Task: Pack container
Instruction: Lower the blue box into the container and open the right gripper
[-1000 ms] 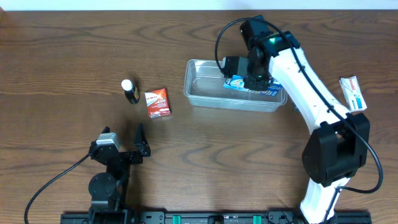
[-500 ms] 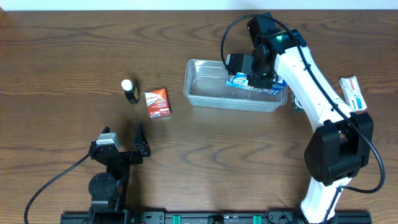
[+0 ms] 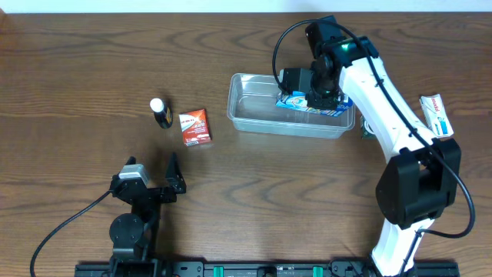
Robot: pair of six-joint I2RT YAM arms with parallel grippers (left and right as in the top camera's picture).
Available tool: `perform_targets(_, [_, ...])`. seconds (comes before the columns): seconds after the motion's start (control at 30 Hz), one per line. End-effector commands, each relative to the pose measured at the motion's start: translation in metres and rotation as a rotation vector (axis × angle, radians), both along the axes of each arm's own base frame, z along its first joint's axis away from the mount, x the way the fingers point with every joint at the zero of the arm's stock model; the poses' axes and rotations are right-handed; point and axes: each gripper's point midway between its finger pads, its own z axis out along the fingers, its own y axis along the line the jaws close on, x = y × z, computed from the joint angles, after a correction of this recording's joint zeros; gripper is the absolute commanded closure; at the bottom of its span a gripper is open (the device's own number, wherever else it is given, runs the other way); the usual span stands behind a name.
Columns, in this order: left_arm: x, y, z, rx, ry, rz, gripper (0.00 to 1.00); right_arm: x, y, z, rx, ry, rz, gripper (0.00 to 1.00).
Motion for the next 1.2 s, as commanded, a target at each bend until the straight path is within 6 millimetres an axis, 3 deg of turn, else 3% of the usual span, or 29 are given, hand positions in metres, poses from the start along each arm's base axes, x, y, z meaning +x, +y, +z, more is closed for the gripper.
perform_targets(0.0, [-0.001,0.000,-0.017,0.012,0.048,0.001,0.02,0.000,-0.005,-0.016,-0.012,0.039,0.002,0.84])
perform_targets(0.3, [-0.001,0.000,-0.017,0.011,0.048,0.000,0.02,0.005,-0.020,-0.022,-0.102,0.025,-0.016,0.85])
perform_targets(0.6, [-0.001,0.000,-0.017,0.011,0.048,0.001,0.02,0.007,-0.017,-0.021,-0.093,0.014,-0.030,0.86])
perform_targets(0.67, [-0.001,0.000,-0.017,0.011,0.048,0.001,0.02,0.010,-0.016,-0.021,-0.082,0.000,-0.060,0.82])
perform_targets(0.77, [-0.001,0.000,-0.017,0.011,0.048,0.001,0.02,0.012,-0.015,-0.020,-0.074,-0.007,-0.082,0.67])
perform_targets(0.87, [-0.001,0.000,-0.017,0.011,0.048,0.001,0.02,0.012,-0.015,-0.020,-0.070,-0.006,-0.101,0.59])
perform_targets(1.17, [-0.001,0.000,-0.017,0.011,0.048,0.001,0.02,0.008,-0.007,-0.020,-0.062,-0.005,-0.121,0.59])
